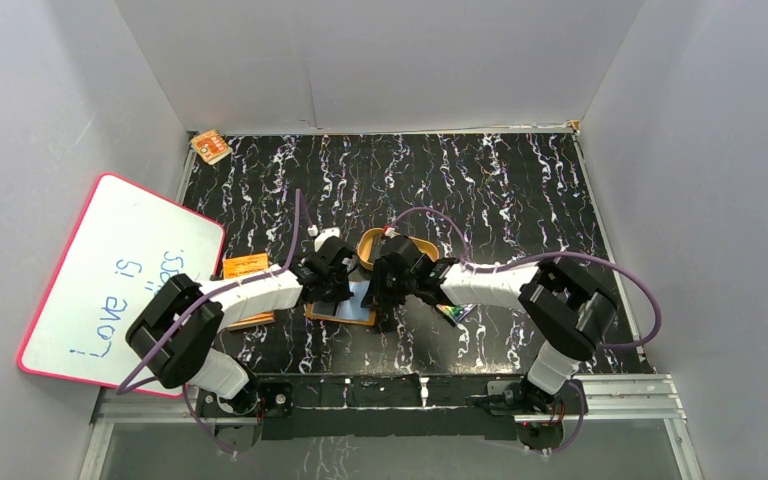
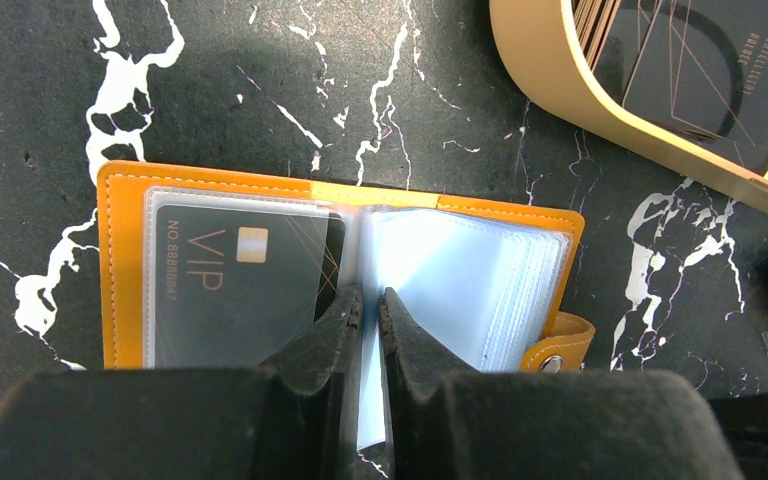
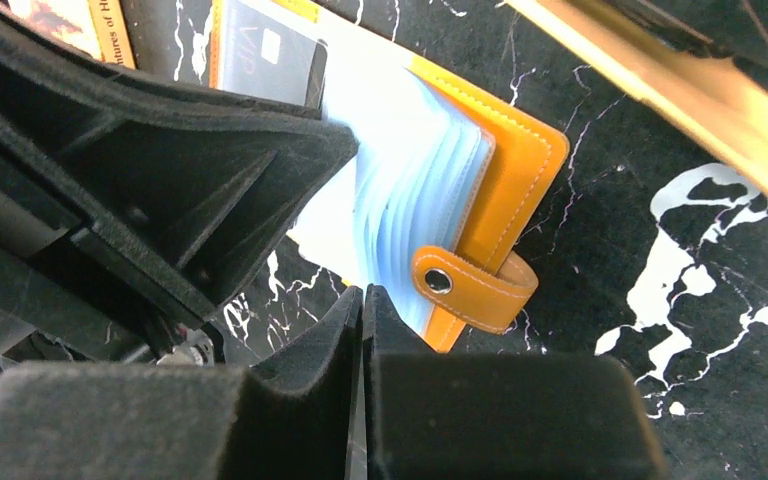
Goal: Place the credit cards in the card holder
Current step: Turn over the card slot in the card holder.
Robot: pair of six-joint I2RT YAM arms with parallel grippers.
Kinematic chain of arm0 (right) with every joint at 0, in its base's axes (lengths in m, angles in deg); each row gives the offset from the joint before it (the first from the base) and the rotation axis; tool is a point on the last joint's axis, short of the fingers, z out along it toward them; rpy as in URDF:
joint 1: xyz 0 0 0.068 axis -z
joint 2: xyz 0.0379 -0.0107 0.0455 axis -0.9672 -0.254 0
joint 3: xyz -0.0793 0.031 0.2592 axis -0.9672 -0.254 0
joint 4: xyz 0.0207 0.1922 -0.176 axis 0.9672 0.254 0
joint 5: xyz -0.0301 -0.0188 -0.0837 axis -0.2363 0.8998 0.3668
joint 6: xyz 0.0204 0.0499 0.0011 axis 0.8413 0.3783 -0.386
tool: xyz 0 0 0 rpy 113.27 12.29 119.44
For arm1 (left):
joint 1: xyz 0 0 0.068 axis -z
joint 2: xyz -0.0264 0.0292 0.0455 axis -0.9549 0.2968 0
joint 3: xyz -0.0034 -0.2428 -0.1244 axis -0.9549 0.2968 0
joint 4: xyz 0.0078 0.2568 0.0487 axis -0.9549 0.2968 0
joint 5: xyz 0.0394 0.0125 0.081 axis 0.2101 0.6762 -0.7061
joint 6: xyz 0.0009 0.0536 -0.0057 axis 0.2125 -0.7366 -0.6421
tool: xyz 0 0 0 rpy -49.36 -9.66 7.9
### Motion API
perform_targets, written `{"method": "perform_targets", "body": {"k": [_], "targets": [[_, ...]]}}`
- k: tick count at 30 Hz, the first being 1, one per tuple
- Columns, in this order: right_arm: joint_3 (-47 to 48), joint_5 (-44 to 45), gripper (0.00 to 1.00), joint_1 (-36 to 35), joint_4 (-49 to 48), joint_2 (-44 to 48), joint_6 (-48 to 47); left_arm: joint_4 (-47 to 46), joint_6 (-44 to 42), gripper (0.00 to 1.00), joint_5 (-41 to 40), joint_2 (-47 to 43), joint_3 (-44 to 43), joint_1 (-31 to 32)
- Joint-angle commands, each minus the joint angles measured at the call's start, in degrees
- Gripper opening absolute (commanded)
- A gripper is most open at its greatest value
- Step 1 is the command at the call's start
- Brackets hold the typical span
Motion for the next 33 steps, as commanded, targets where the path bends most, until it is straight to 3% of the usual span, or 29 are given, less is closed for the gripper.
{"method": "perform_targets", "body": {"k": [1,21,27,33], "targets": [[2.99,0.06,0.12,0.54,-2.11,-1.34,0.97,5.32,0.37,0.00,1.90,3.11,3.45,0.27],[4.98,-3.87,0.17,0.60,-0.80,-5.77,-2.06,8.34,2.16,0.01,1.70,-1.46,0.58,0.21],[4.73,-3.61,0.18,0.64,-0.88,-6.09,-2.18,10.58,2.53,0.30,1.49,-4.95,-1.74,0.25],[4.83,-3.59,0.18,0.67,-1.10,-6.36,-2.23,12.25,2.33,0.49,1.86,-6.79,-3.71,0.26]]}}
